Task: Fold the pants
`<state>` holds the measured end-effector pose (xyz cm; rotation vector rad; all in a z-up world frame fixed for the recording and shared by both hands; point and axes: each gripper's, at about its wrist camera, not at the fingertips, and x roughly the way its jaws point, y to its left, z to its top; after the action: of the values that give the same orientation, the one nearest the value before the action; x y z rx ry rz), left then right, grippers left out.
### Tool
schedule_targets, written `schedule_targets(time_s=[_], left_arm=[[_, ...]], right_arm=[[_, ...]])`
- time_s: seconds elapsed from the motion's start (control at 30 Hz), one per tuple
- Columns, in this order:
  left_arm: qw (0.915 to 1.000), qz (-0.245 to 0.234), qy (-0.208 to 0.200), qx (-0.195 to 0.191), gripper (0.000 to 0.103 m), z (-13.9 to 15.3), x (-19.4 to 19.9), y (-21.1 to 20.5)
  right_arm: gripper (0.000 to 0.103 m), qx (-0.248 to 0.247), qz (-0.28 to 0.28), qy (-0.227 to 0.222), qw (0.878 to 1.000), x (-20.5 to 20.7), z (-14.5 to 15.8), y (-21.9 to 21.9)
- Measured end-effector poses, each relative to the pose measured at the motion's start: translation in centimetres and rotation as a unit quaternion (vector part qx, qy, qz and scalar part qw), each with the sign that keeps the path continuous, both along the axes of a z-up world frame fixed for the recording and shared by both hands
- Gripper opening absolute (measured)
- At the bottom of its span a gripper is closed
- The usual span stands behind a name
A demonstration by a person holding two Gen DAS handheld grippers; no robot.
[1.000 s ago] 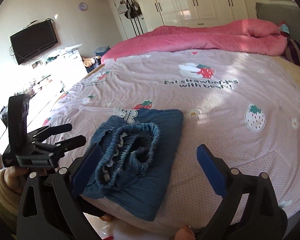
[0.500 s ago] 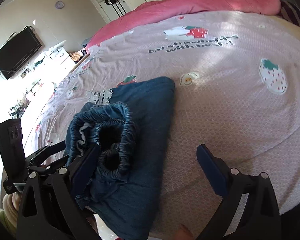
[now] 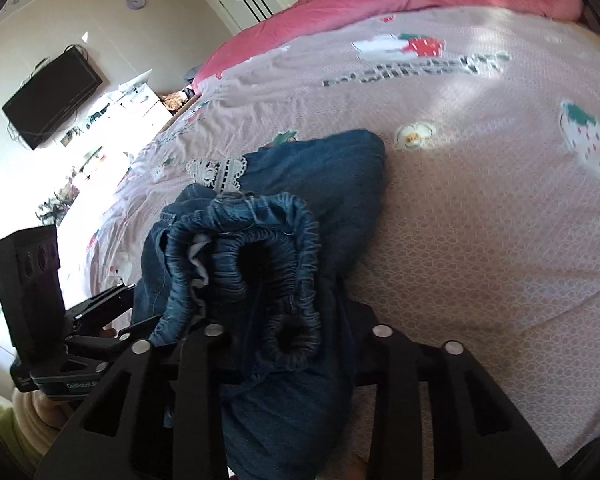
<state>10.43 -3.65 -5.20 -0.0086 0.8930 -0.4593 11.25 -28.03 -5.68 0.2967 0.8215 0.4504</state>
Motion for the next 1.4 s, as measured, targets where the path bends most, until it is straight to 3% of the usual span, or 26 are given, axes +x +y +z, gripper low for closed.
schedule_targets(time_s=[0.2, 0.37, 0.63, 0.97, 1.4], left_arm=[[0.9993, -0.001, -0.034, 0.013, 0.036, 2.1, -0.6, -0.4], [0.9979, 0.002, -0.065, 0.006, 0.035, 4.5, 0.0, -0.5], [0.9944, 0.011, -0.104, 0.009, 0.035, 7.7, 4.2, -1.4], [0.9955, 0.032, -0.087, 0.020, 0.035, 6.6, 10.1, -2.2], [0.9983, 0.037, -0.036, 0.029, 0.037, 1.9, 11.9, -1.6]], right_arm=[[0.022, -0.051, -0.001, -0.056, 0.997, -1.4, 2.3, 1.2], [0.021, -0.070, -0.002, -0.098, 0.993, -1.0, 4.7, 1.6], [0.021, -0.064, -0.020, -0.129, 0.989, 3.5, 7.4, 1.1], [0.021, -0.068, -0.037, -0.108, 0.991, 9.8, 6.5, 1.2], [0.021, -0.056, -0.051, -0.014, 0.997, 13.1, 0.6, 0.9]])
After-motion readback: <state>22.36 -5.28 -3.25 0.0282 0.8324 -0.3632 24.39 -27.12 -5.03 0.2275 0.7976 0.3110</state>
